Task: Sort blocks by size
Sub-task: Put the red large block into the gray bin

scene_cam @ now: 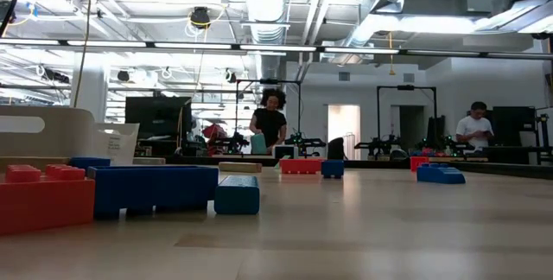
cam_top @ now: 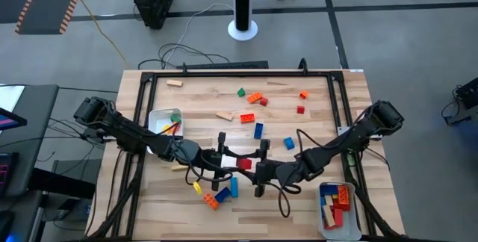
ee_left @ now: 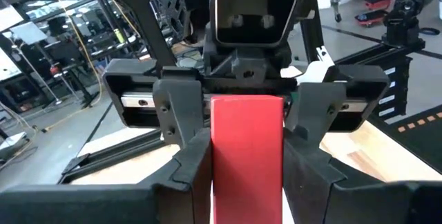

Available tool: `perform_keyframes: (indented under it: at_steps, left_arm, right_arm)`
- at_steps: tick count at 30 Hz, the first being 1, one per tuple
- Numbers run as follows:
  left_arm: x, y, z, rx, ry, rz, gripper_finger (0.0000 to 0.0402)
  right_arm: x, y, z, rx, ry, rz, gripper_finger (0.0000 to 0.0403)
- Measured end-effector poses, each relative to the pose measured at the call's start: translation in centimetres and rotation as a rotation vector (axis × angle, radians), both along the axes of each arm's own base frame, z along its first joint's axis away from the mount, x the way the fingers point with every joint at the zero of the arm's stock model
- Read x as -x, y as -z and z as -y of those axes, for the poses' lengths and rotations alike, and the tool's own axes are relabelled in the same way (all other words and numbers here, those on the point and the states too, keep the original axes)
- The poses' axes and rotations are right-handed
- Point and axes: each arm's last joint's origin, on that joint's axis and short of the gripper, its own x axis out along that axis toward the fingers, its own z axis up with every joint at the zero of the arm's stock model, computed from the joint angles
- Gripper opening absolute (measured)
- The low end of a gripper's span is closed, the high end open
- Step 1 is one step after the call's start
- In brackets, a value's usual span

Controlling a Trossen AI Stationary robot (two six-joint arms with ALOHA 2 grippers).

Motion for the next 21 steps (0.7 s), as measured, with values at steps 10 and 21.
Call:
perform_keyframes:
  at_steps: [10,21]
  left_arm:
    - [0.0,0.3,-0.2,0.027,-0.012,-0.028,0.0133]
    - [1.0,0.6,-0.3,0.058,-0.162,-0.135,0.0255]
  right_arm:
    - [-0.2,-0.1,0.3,0.014,0.003,0.008,0.0154]
    - [2.5,0.6,0.1,-0.067,0.035,-0.201,0.0154]
